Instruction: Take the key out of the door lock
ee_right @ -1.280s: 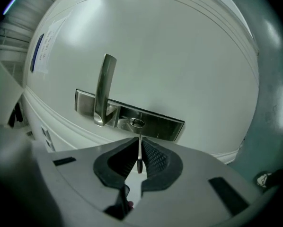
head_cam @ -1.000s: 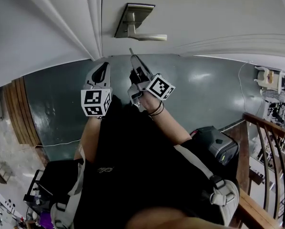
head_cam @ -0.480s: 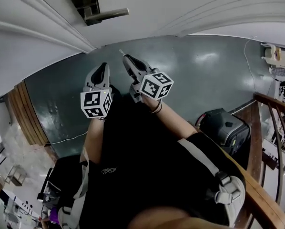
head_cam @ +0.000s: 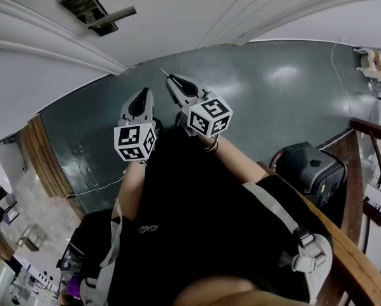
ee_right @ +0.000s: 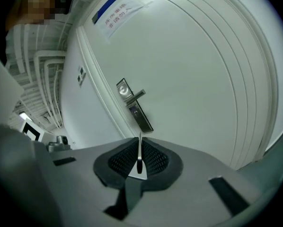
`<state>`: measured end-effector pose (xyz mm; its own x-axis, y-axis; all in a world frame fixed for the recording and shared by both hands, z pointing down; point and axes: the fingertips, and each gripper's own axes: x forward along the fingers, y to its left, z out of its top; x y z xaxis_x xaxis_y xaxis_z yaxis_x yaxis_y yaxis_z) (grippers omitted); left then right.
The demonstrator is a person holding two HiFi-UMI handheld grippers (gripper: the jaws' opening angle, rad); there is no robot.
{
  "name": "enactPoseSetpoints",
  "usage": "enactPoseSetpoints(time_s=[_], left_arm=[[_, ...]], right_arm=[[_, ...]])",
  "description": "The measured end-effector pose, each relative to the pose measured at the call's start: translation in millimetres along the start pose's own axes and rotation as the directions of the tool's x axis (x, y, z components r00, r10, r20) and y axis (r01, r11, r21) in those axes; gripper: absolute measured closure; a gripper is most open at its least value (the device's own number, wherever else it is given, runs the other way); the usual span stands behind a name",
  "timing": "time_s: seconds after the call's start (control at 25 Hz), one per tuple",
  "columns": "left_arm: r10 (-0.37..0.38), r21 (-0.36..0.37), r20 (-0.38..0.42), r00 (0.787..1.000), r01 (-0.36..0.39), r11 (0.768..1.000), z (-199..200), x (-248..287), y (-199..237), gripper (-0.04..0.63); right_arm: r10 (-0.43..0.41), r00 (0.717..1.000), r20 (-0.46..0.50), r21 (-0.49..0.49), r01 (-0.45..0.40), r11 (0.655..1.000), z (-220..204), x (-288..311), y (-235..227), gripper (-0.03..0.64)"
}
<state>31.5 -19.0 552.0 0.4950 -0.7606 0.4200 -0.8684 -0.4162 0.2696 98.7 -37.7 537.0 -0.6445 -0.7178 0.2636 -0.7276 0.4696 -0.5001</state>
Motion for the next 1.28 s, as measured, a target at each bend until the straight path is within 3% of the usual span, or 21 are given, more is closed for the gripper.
enactPoseSetpoints(time_s=[0.28,0.48,0.72,1.08,1.28], left_arm=[[0.065,0.028,0.108,0.992,-0.068,0.997,25,-11,-21,0.566],[0.117,0.062,0.229,0.966,-0.134,0.989,59,-34,-26,0.566],[0.098,0.090,0.345,0.934,-0.137,0.987,106,-59,-39,0.566],[0.105,0.117,0.466,0.878,-0.178,0.977,165,-91,-49,0.566],[0.100,0.159,0.493,0.864,-0.202,0.966,175,-98,-54,0.566]], right_arm=[[0.025,0.999,0.019,-0.172,-0.022,0.985,23,-25,1,0.586],[0.059,0.994,0.091,-0.292,-0.030,0.956,54,-33,16,0.586],[0.088,0.978,0.191,-0.395,-0.006,0.919,103,-47,41,0.586],[0.130,0.949,0.289,-0.469,0.021,0.883,148,-62,72,0.586],[0.131,0.942,0.309,-0.478,0.034,0.878,154,-69,73,0.586]])
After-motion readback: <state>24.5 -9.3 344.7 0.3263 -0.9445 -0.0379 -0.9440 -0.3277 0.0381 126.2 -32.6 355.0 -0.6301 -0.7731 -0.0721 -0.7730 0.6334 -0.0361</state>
